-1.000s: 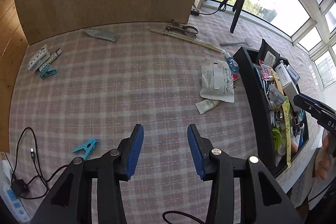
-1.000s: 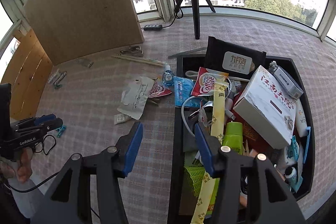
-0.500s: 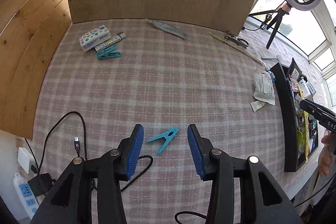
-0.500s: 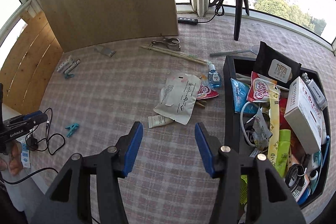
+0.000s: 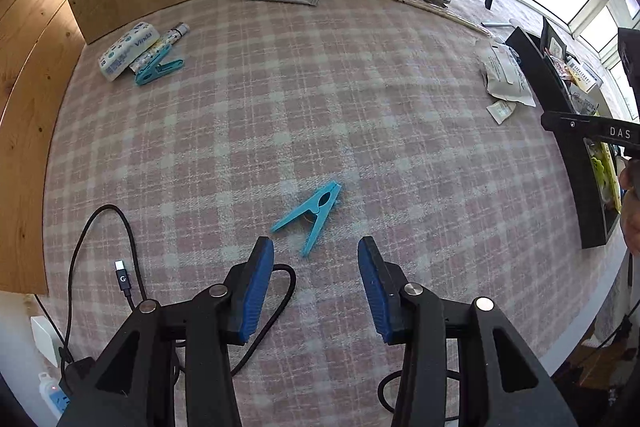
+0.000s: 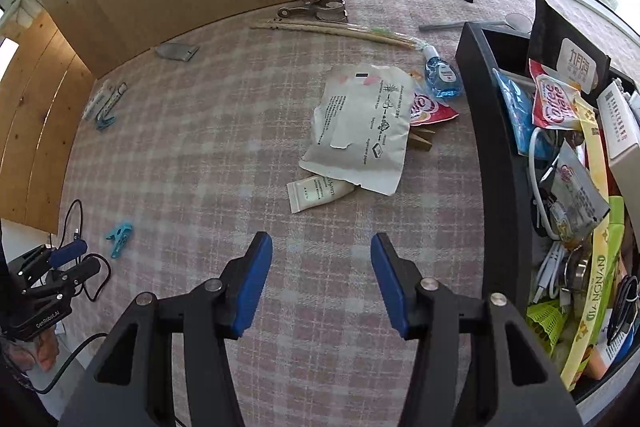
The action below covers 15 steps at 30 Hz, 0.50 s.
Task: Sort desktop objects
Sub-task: 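Move both grippers back over the table toward the teal clothespin and white tube, then grasp the teal clothespin with the left gripper while right grasps the white lotion tube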
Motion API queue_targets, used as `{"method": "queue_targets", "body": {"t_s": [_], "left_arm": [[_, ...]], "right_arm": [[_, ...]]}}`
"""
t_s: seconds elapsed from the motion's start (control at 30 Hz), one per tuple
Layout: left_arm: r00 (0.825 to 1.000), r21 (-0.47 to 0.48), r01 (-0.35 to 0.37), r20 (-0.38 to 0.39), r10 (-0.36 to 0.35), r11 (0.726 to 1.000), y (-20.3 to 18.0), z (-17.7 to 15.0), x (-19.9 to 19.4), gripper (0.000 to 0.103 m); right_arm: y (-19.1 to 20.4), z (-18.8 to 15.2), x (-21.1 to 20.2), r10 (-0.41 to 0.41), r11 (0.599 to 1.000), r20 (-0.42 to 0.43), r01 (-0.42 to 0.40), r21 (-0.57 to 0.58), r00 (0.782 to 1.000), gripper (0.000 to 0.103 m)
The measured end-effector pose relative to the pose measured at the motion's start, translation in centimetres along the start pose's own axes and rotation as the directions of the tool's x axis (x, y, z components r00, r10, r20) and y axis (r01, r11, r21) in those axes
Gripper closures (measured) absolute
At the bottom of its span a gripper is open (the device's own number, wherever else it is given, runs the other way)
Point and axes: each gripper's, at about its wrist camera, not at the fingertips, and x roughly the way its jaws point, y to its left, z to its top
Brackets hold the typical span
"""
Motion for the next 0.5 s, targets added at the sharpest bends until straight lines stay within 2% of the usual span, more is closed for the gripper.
{"method": "queue_targets", "body": {"t_s": [0.13, 0.3, 0.5], "left_arm": [[0.999, 0.052, -0.022, -0.024, 0.024, 0.998, -0.4, 0.4, 1.5, 0.061], [0.999, 0.111, -0.028, -0.018, 0.030, 0.993, -0.9, 1.0, 2.1, 0.061], [0.999, 0.137, -0.030, -0.011, 0.032, 0.990, -0.9, 1.4, 2.6, 0.061]], "right_arm": [[-0.5, 1.1, 1.4, -0.035, 0.995, -0.010, 0.035, 0.089, 0.999, 0.052], [-0.8, 2.2, 3.1, -0.024, 0.985, -0.050, 0.032, 0.170, 0.998, 0.053], [-1.4, 3.3, 4.8, -0.020, 0.966, -0.079, 0.040, 0.254, 0.997, 0.055]]}}
